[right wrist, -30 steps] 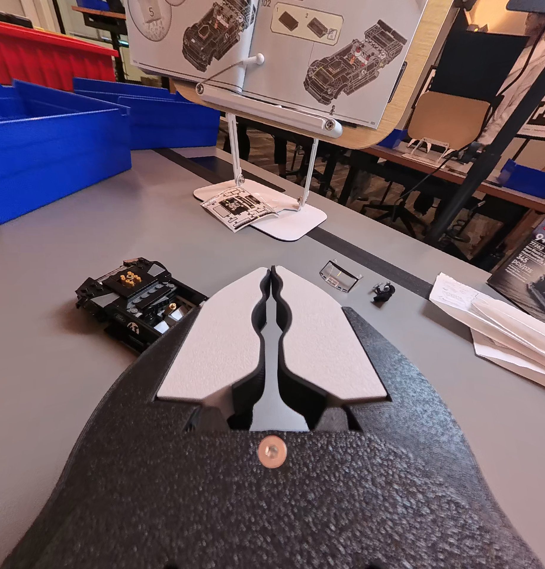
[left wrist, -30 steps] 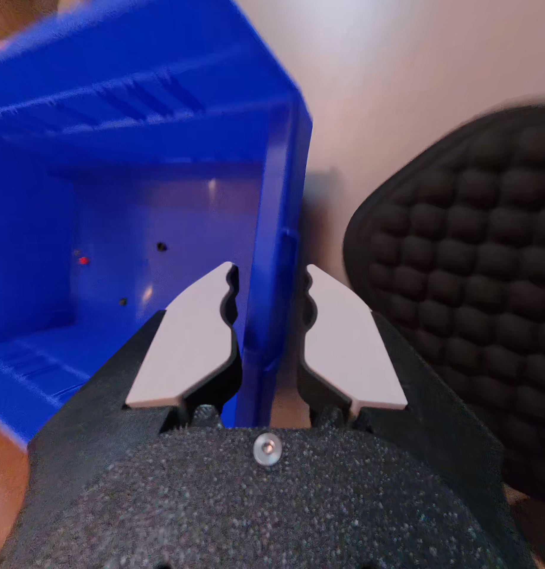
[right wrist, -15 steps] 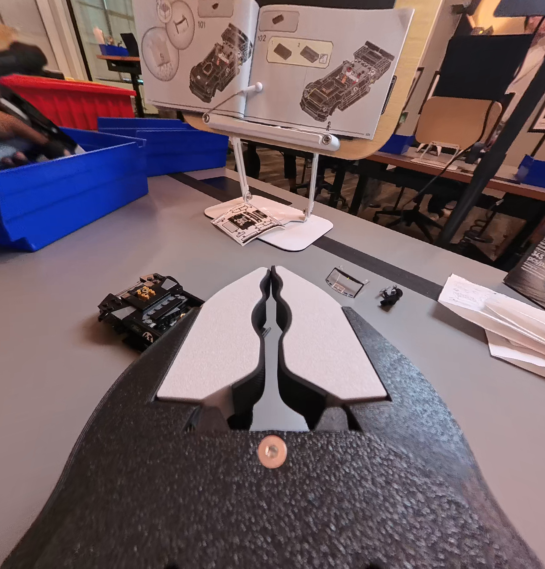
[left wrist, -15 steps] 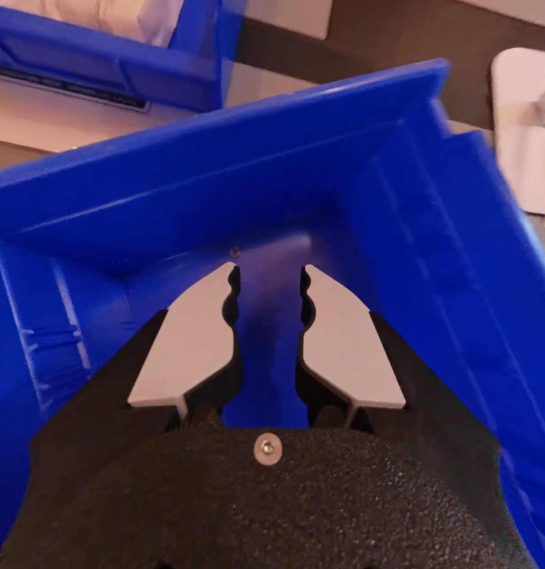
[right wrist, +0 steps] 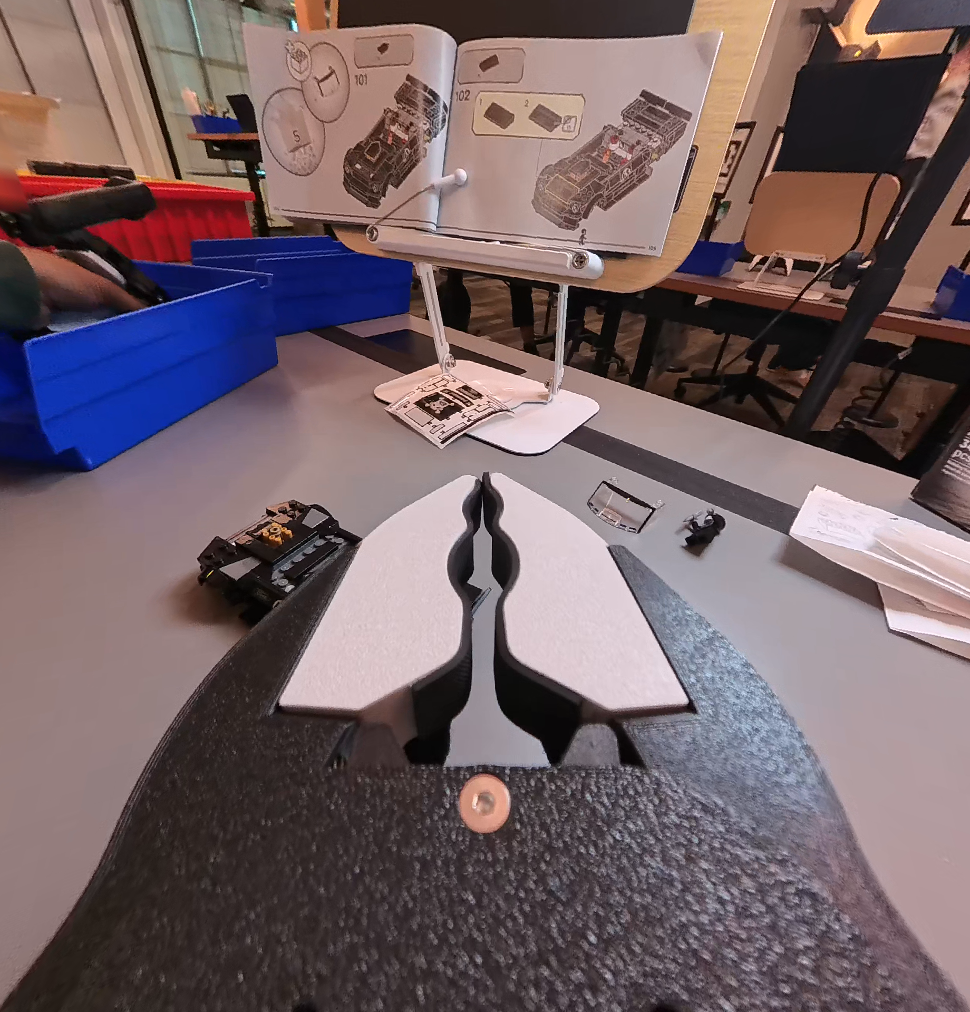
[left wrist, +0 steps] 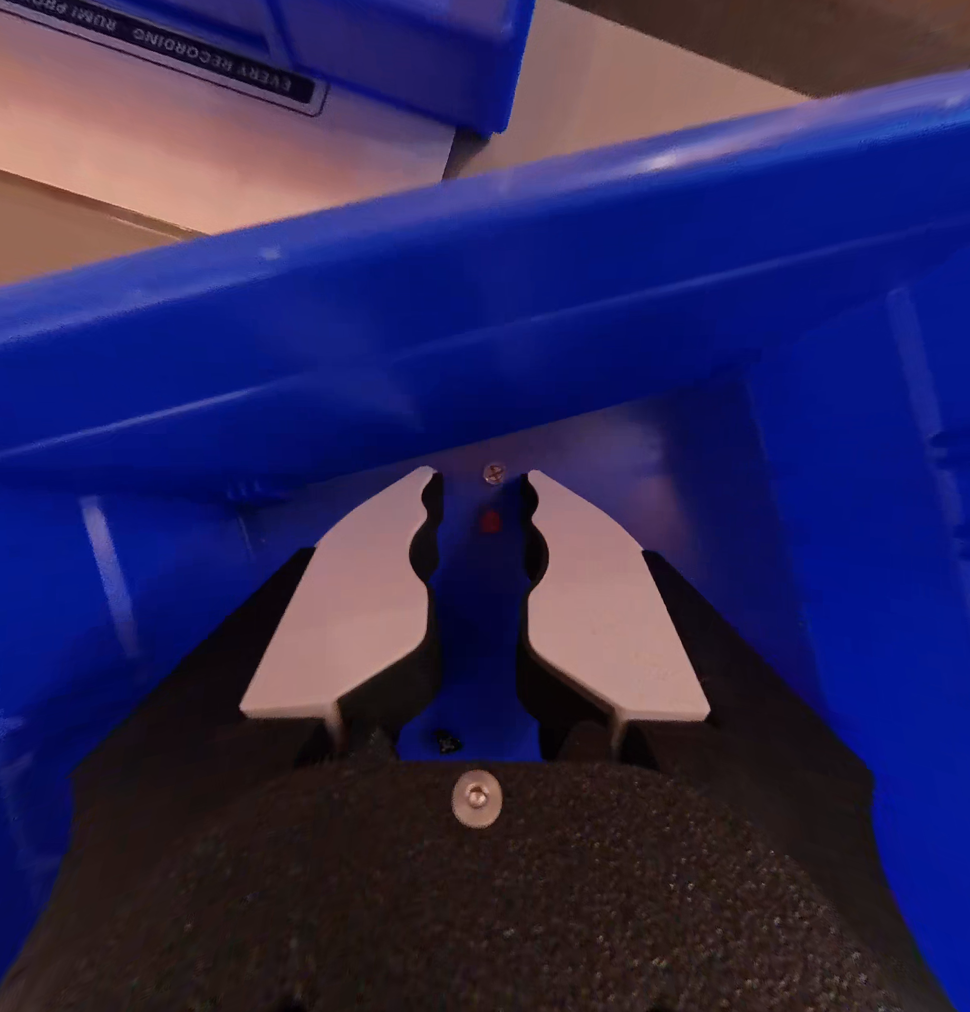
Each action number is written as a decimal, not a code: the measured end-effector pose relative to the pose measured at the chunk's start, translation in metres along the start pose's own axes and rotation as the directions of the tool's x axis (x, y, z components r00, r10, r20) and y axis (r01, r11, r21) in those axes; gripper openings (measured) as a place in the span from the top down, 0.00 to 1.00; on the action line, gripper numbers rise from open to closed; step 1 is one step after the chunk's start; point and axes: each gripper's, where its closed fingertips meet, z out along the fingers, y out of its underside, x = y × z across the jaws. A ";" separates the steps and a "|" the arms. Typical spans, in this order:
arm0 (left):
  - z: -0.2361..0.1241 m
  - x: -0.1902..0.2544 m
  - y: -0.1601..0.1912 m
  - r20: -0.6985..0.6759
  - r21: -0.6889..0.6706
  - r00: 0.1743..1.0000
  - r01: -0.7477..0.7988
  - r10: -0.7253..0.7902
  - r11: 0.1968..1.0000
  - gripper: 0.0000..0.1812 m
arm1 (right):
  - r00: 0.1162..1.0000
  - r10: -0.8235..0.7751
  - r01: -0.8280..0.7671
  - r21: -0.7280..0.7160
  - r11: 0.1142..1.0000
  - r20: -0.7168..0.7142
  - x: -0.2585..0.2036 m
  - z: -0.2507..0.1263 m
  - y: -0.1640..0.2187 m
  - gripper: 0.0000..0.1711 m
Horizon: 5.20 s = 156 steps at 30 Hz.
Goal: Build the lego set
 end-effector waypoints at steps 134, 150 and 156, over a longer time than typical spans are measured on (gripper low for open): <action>-0.250 0.223 0.049 -0.171 0.605 0.559 -0.591 0.812 0.534 0.93 | 0.996 -0.042 0.042 -0.004 0.999 -0.083 0.022 -0.006 0.000 1.00; -0.068 0.060 0.102 -0.341 -0.218 0.685 -0.723 0.643 0.655 0.87 | 0.996 -0.049 0.048 -0.021 0.999 -0.076 0.020 -0.005 0.004 1.00; -0.061 0.057 0.105 -0.358 -0.240 0.698 -0.710 0.620 0.662 0.89 | 0.996 -0.047 0.045 -0.025 0.999 -0.079 0.022 -0.005 0.006 1.00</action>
